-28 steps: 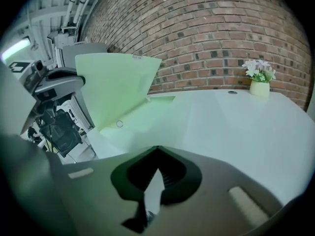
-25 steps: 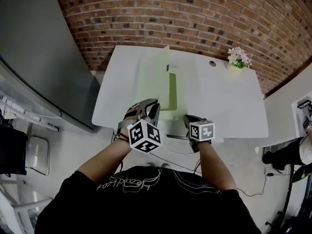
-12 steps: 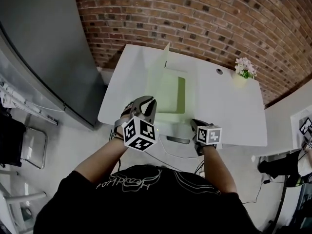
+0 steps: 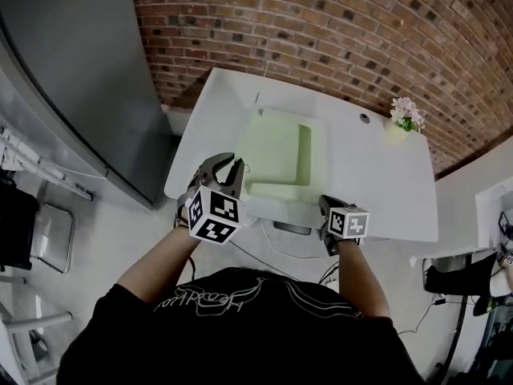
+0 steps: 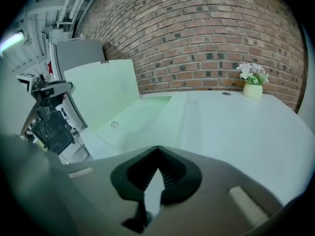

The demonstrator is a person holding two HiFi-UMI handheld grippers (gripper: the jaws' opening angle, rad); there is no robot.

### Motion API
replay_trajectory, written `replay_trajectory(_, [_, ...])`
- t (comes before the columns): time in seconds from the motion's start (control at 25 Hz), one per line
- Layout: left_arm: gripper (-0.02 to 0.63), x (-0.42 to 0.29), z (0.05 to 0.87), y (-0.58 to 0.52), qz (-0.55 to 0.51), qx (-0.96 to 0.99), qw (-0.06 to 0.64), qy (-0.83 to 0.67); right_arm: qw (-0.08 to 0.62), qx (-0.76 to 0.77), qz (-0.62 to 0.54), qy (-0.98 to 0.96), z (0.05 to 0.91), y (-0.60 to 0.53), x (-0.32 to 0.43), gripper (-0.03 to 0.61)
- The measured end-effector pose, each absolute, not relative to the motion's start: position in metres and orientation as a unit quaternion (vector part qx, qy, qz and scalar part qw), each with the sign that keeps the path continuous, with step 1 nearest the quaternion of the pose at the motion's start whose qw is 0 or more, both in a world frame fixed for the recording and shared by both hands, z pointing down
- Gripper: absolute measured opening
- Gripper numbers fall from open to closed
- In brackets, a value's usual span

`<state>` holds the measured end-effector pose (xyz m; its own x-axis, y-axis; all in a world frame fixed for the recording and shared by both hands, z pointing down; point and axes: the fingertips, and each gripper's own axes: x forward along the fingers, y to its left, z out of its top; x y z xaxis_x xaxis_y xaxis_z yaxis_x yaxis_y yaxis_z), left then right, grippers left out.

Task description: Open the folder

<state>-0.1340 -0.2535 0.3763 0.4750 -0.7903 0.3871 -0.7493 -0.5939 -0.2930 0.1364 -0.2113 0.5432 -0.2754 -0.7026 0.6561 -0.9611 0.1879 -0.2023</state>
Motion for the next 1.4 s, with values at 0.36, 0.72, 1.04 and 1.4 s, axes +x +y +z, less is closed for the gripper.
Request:
replay_trajectory(0.36, [0.025, -0.175, 0.388, -0.260, -0.194, -0.852, -0.040, 0.484, 0.216, 0.571, 0.290, -0.737, 0.542, -0.210, 0.137, 0.002])
replay_trajectory(0.72, [0.025, -0.226, 0.412, -0.268, -0.167, -0.824, -0.127, 0.526, 0.204, 0.575, 0.292, -0.737, 0.541, -0.209, 0.137, 0.002])
replay_trajectory(1.04, [0.037, -0.261, 0.440, -0.273, -0.158, -0.796, -0.175, 0.557, 0.200, 0.574, 0.294, -0.738, 0.542, -0.209, 0.137, 0.002])
replay_trajectory(1.4, [0.041, -0.292, 0.480, -0.276, -0.121, -0.761, -0.281, 0.572, 0.185, 0.579, 0.296, -0.737, 0.542, -0.207, 0.137, 0.002])
